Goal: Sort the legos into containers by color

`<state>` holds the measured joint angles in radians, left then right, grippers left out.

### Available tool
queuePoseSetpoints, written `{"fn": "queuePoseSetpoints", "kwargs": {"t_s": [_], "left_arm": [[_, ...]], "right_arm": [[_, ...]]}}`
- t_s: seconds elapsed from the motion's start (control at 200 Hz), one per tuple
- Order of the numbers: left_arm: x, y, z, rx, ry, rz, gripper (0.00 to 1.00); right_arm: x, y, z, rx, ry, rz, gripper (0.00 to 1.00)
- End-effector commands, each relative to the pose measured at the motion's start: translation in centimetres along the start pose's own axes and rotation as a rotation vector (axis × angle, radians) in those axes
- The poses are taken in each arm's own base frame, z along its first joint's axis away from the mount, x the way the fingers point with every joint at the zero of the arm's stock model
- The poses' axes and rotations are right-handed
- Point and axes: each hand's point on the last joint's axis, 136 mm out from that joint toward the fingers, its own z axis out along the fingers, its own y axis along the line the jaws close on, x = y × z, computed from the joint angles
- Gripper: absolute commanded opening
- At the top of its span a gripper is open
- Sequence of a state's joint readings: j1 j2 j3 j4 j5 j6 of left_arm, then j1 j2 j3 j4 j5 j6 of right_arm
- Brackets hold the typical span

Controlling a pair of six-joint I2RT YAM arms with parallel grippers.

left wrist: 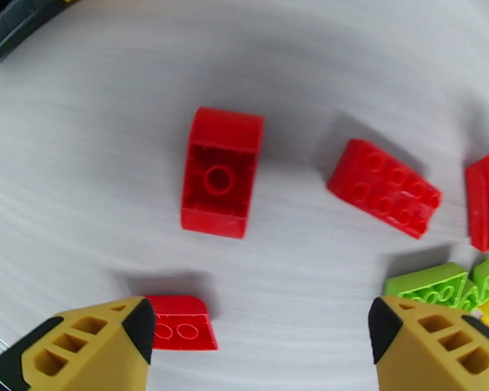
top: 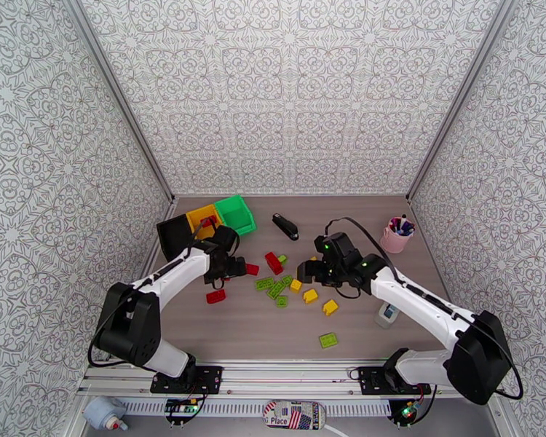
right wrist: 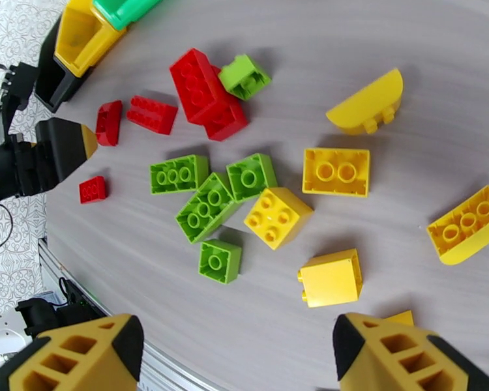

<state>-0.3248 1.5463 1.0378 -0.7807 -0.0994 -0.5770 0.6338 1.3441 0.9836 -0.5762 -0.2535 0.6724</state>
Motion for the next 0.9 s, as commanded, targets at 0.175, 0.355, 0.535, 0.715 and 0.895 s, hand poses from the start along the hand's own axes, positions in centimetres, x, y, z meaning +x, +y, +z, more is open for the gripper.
{"fn": "queuePoseSetpoints", "kwargs": {"t_s": [0.175, 0.355, 0.535, 0.715, 0.895], "left_arm": [[-1.1, 0.6, 2.2, -0.021, -0.001, -0.026, 0.85], [-1.8, 1.0, 3.2, -0.016, 0.015, -0.032, 0.79], [-2.2, 1.4, 4.3, -0.012, 0.035, -0.031, 0.73], [-2.4, 1.3, 5.0, -0.003, 0.047, -0.024, 0.69], [-2.4, 1.1, 5.7, -0.009, 0.064, -0.007, 0.63]], "right_arm": [[2.6, 2.9, 2.7, -0.052, 0.074, -0.014, 0.75], [3.6, 5.6, 4.4, -0.067, 0.117, -0.062, 0.72], [3.7, 7.8, 5.3, -0.083, 0.135, -0.103, 0.65], [3.7, 8.8, 5.6, -0.091, 0.141, -0.121, 0.61], [3.7, 9.1, 5.6, -0.095, 0.137, -0.126, 0.59]]}}
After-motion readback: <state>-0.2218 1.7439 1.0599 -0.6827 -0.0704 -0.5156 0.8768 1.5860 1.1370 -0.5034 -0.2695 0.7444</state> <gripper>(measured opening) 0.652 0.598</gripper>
